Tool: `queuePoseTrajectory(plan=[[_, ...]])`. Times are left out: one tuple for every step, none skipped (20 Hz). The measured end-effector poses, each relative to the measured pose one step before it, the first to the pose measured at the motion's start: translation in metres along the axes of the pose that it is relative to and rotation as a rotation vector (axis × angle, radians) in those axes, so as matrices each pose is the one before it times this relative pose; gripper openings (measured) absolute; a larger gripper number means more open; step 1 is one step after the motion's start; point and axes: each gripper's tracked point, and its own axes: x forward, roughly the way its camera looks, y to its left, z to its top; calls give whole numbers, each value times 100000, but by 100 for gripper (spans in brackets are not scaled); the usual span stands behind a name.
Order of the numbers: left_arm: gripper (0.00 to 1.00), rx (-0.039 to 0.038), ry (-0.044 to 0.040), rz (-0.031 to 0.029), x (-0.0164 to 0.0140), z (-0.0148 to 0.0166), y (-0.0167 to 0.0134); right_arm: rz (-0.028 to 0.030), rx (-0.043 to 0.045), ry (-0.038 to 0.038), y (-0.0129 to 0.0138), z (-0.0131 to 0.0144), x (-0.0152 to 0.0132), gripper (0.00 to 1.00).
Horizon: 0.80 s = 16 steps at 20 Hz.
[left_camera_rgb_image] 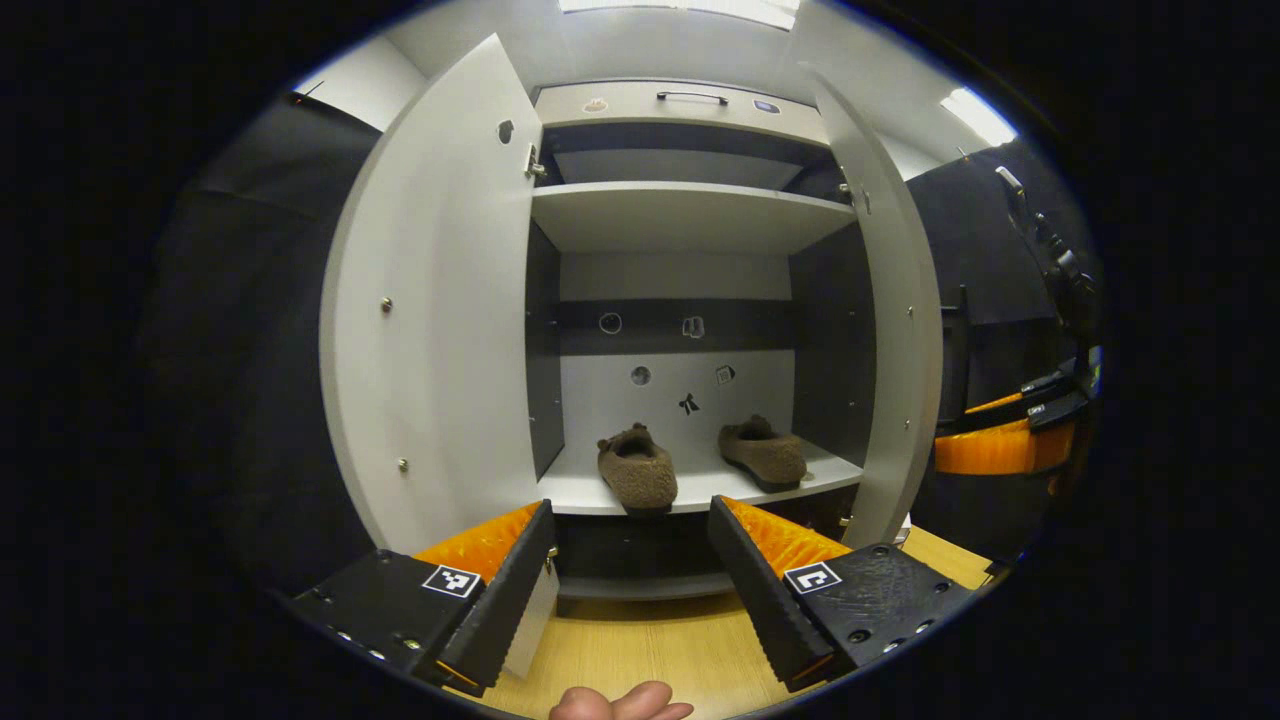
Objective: Grab one shoe with the right hand and put it into the shoe cabinet, grab the other shoe with the left hand and put it into the shoe cabinet; then close the right door with the right hand and the left door with the left hand.
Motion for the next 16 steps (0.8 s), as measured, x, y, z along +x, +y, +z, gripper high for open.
queuePoseTrajectory(plan=[[94, 359, -1257, 3134, -593, 514, 1065, 1768, -1386, 1492, 798, -716, 725, 84], [94, -350, -717, 2373, -531, 364, 948, 1797, -673, 4039, 656, -1114, 981, 87], [94, -761, -838, 2160, -777, 361, 628, 4463, 1104, 3839, 1012, -1117, 720, 87], [94, -361, -1124, 3156, -609, 493, 1174, 4968, 2258, 2806, 1233, -704, 634, 86], [94, -638, -1676, 3597, -496, 600, 1460, 3805, 1588, 1898, 1151, -447, 556, 86], [95, -676, -1109, 4065, -470, 423, 1502, 2788, 575, 1545, 1007, -362, 533, 86], [94, -1121, -3133, 7585, -644, 1163, 2346, 2449, -216, 955, 898, -232, 589, 86], [94, -2262, -3516, 6208, -383, 1087, 2143, 2157, -720, 1167, 835, -136, 556, 86], [94, -4018, -4684, 6362, -274, 1690, 2449, 1739, -814, 1379, 731, -359, 619, 86], [94, -3065, -3282, 5513, -126, 1081, 1937, 1632, -671, 1228, 560, -245, 451, 86], [94, -1607, -2027, 6978, -85, 442, 1940, 1594, -718, 1227, 545, -239, 236, 86], [93, -564, -1118, 5911, 118, 344, 1988, 1107, -729, 1018, 372, -117, 198, 86], [93, -568, -509, 2938, 363, 32, 1217, 511, -748, 881, -124, -283, -69, 86], [93, -712, 1692, -669, 715, -540, 323, 275, -271, 125, -68, -7, -29, 86], [93, -232, 4405, -2449, 1083, -1603, -652, 143, 111, -115, 125, 55, 121, 86], [93, 862, 7518, -3892, 996, -2269, -946, -297, 340, 330, -7, -6, 43, 86]])
